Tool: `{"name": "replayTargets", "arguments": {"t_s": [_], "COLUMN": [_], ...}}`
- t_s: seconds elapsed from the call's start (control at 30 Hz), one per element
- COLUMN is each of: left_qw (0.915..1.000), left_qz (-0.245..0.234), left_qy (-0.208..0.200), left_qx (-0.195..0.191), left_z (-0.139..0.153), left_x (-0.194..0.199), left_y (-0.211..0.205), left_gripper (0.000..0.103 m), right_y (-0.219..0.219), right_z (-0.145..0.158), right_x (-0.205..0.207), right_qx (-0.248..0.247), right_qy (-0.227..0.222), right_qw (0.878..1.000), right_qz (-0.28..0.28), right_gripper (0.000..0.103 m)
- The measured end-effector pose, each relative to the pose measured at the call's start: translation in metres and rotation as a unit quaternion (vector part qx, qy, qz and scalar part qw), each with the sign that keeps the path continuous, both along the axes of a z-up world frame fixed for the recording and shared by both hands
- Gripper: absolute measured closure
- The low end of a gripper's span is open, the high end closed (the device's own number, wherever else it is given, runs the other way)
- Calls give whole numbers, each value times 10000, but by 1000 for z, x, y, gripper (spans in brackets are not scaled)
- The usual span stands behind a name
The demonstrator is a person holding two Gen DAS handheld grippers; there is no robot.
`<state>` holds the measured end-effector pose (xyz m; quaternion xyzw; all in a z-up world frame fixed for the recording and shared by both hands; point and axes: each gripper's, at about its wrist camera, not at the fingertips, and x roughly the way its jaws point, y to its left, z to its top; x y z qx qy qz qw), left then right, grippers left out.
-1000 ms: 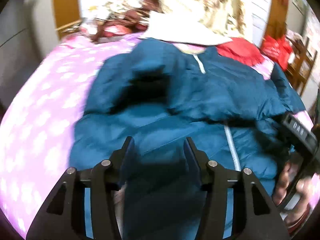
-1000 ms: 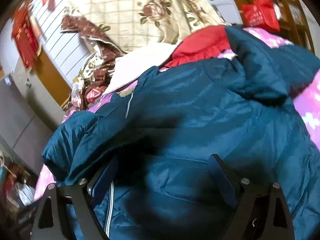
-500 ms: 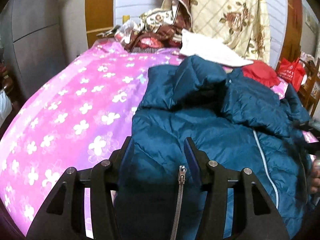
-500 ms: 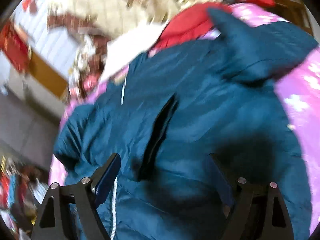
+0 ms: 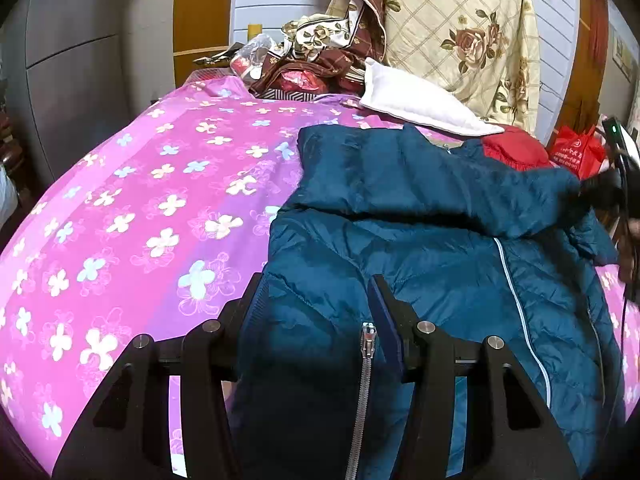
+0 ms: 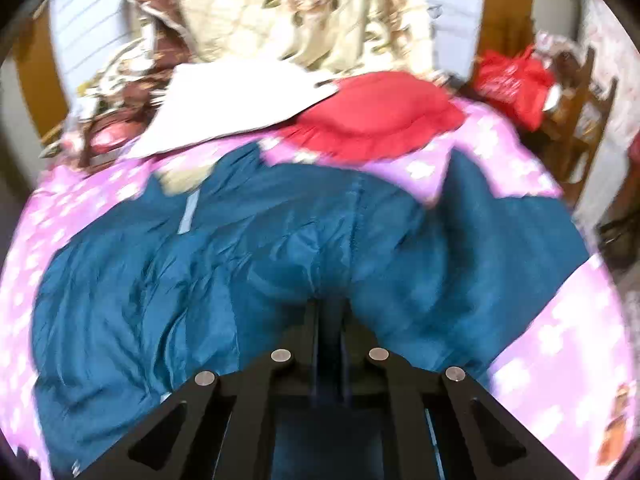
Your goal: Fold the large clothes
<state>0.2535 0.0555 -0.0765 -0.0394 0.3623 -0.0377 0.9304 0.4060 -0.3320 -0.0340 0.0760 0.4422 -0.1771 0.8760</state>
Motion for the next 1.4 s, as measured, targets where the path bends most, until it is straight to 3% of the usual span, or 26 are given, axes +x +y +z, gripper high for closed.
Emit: {"name": "replayTargets", "arguments": {"t_s": [0.13,0.3,0.47,0.63,0.7,0.8,0.87,0.97,1.07,1.2,1.4], "left_qw": [9998,9991,9985,9987,9992,9996,9996,9994,9994,9987,9976], "left_qz": [-10,53,57,-10,-47,-128,-170,-313,-349,-492,-588], "left_qy": [196,429,529,456,363,241,216,138,3,-3,-82], "left_qx": [-4,-2,-139,-225,-156,-62,-41,-81,77,148,353], "left_z": [-8,-19,-20,-12,-8,-4,-2,1,1,-1,-4], "left_x": [7,16,17,9,3,-6,-12,-22,-30,-34,-35], "left_y": [-1,-2,-2,-11,-16,-25,-29,-37,-48,-62,-79], "left_gripper": [52,52,52,52,52,52,52,52,52,52,52], "right_y": [-20,-31,-47,-59,-58,-60,-69,-91,-126,-188,-277], "right_z": [-11,-69,-83,-57,-38,1,19,38,35,24,-14], "right_x": [19,25,13,-17,-35,-81,-104,-147,-171,-203,-227], "right_qx": [-125,298,679,1079,1051,575,324,-260,-430,360,1566], "right_qy": [268,650,467,203,-37,-469,-674,-1093,-863,-751,-604], "right_qw": [9993,9966,9950,9921,9933,9969,9967,9916,9919,9860,9620], "right_qz": [-218,-413,-564,-613,-487,-278,-309,-636,-828,-1443,-2154], "right_gripper": [96,96,94,87,60,42,35,35,35,35,35]}}
